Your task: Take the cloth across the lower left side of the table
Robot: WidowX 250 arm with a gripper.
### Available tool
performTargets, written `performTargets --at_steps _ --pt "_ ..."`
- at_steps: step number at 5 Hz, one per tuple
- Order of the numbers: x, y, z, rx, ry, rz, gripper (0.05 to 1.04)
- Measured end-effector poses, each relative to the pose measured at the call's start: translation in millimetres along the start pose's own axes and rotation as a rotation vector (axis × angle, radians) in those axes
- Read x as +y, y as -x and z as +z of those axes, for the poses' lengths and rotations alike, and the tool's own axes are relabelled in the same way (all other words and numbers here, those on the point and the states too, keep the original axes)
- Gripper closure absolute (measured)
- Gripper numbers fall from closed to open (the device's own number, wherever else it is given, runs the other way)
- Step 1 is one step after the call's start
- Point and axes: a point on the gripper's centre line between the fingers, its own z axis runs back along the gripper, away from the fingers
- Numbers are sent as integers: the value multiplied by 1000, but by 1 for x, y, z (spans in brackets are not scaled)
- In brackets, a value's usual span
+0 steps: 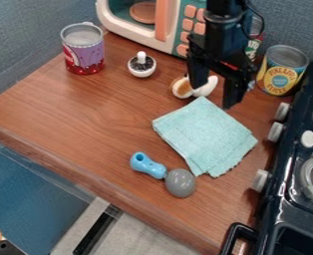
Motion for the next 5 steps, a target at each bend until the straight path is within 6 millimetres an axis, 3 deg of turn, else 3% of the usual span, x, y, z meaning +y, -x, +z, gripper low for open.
performTargets --at_steps 1,2,5 --pt "-17 4 -11 9 6 -48 82" --pt "-18 8 -27 52 -26 -73 82" --pt "9 18 -51 120 -35 -50 82"
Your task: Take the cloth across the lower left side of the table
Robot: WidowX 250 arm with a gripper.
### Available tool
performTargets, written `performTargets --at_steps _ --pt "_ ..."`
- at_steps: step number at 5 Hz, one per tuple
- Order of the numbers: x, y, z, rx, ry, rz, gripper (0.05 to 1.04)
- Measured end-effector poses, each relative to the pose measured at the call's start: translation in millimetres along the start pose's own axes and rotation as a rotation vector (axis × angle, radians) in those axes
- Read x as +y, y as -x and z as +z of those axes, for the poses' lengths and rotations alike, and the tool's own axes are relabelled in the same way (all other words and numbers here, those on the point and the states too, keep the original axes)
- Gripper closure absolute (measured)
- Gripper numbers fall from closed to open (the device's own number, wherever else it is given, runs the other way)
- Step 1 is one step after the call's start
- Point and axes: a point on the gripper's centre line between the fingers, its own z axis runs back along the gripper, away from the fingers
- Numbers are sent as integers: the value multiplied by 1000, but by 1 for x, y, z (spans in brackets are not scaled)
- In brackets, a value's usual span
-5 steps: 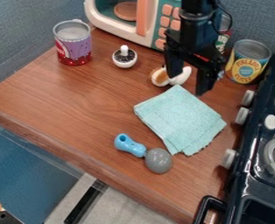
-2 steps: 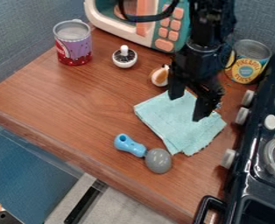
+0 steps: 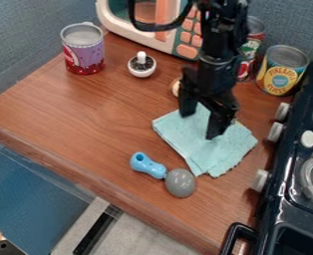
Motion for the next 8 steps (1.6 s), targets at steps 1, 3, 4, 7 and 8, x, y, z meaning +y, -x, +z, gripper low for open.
performTargets --at_steps 1,3,4,7,8 --pt "6 6 -7 -1 -2 27 83" --pt "19 26 -9 0 -57 87 83" --pt "36 38 -8 5 -85 159 83" --pt "97 113 -4 -4 -135 486 83" --pt "116 148 -1 -23 -125 612 83"
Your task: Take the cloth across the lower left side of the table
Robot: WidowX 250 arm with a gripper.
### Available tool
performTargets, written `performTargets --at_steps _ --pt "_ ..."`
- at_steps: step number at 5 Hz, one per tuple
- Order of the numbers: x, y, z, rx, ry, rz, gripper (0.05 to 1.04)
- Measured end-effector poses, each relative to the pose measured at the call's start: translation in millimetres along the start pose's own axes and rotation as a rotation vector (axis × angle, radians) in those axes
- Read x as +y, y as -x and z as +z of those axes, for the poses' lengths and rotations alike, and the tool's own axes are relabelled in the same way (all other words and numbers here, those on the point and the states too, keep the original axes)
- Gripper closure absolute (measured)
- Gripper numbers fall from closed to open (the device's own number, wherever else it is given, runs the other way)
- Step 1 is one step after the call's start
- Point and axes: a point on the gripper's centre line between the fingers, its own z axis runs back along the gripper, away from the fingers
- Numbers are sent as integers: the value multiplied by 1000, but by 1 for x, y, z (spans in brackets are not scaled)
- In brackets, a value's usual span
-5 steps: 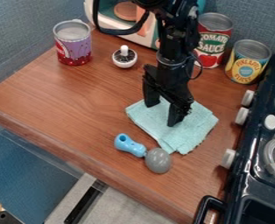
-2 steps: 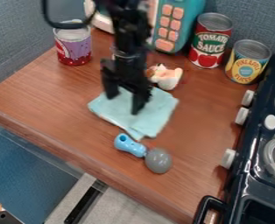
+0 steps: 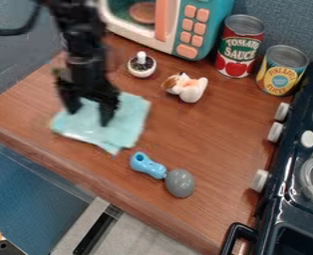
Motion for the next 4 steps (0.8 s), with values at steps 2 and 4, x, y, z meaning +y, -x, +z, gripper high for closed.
performTargets --at_steps 2,4 --pt "47 17 -1 -3 15 160 83" --pt "86 25 0 -1 22 249 83"
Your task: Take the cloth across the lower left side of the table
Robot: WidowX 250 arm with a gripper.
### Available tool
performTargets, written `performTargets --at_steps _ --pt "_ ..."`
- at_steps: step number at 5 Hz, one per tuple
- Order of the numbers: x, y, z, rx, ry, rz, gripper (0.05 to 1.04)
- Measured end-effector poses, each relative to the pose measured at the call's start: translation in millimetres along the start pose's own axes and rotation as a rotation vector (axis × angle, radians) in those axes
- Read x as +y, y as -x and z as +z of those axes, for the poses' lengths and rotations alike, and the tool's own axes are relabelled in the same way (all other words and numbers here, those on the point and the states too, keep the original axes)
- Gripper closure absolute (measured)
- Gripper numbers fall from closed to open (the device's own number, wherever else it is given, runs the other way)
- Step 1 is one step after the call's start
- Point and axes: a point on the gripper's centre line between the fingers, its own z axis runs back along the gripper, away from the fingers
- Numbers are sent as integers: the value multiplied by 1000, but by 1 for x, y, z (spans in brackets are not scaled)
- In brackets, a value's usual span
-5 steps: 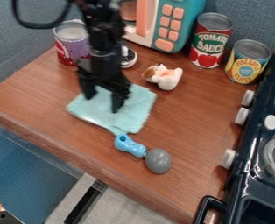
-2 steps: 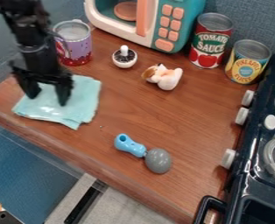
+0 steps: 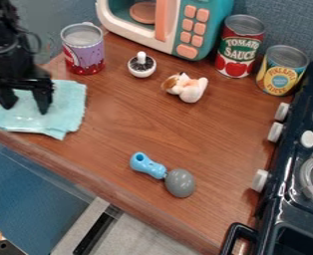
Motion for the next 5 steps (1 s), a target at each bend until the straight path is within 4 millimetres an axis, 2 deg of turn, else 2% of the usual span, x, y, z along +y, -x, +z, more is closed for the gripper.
performTargets --at_steps 1,2,4,5 --pt "-1 0 1 2 3 -22 83" --pt "-11 -1 8 -14 8 -71 85" --pt "-31 -16 48 -110 -34 -159 85" --pt "-37 -20 55 -101 -67 -206 85"
